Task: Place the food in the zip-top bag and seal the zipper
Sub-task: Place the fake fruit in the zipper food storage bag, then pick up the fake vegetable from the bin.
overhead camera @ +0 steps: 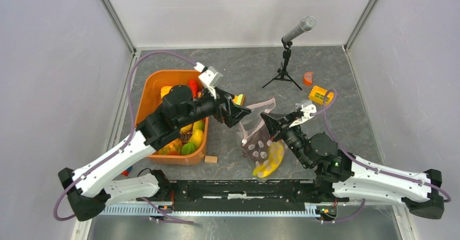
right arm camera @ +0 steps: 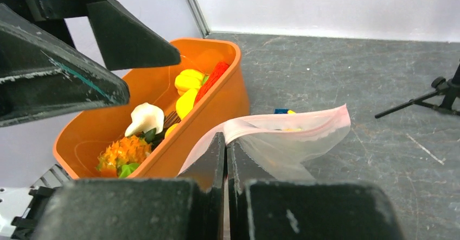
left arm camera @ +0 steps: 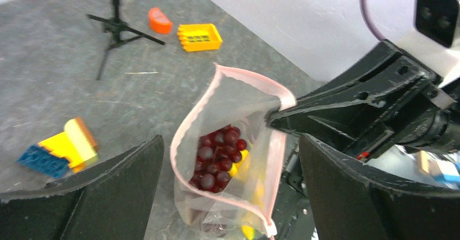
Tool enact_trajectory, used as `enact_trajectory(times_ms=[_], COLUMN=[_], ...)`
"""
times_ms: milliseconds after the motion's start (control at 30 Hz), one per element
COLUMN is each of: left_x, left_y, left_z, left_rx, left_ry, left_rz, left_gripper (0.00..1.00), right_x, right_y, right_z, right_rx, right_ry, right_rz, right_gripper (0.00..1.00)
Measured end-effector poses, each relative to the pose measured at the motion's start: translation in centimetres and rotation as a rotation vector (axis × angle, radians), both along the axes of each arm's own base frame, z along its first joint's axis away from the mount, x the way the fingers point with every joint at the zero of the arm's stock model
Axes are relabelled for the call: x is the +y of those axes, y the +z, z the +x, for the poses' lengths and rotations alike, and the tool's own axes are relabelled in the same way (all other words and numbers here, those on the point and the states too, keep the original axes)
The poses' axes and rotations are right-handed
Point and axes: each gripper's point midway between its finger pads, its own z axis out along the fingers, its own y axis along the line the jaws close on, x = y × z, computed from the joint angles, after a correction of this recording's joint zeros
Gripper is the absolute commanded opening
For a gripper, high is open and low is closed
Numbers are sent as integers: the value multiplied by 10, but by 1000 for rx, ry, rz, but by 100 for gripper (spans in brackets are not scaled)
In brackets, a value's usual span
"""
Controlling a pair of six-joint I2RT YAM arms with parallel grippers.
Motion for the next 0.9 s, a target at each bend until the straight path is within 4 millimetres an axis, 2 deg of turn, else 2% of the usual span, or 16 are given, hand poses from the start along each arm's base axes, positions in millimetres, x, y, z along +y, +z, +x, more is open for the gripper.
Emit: enact_trajectory(times_ms=[133, 267, 367, 500, 767, 900], left_x=[28, 51, 61, 71, 99, 116], left_y=[10, 18, 6, -11, -36, -46], left_z=[7, 21, 32, 44, 59, 63], left_rx=[-63, -100, -82, -59, -26, -7], left_ry=[125, 266, 350, 435, 595, 663], left_rz=[-16, -17, 32, 99, 214, 264], left_gripper=[100, 100, 100, 100, 100, 100], right_x=[1, -6, -8, -10, -36, -32], right_y=[10, 21, 19, 29, 31, 32], right_z=[0, 1, 4, 7, 7, 9], right_rx=[-30, -54, -39, -22, -24, -37], right_ry=[4, -14, -32, -57, -112, -105], right_rz=[-44, -32, -79, -132, -199, -272], right_gripper=[1, 1, 0, 1, 2, 2])
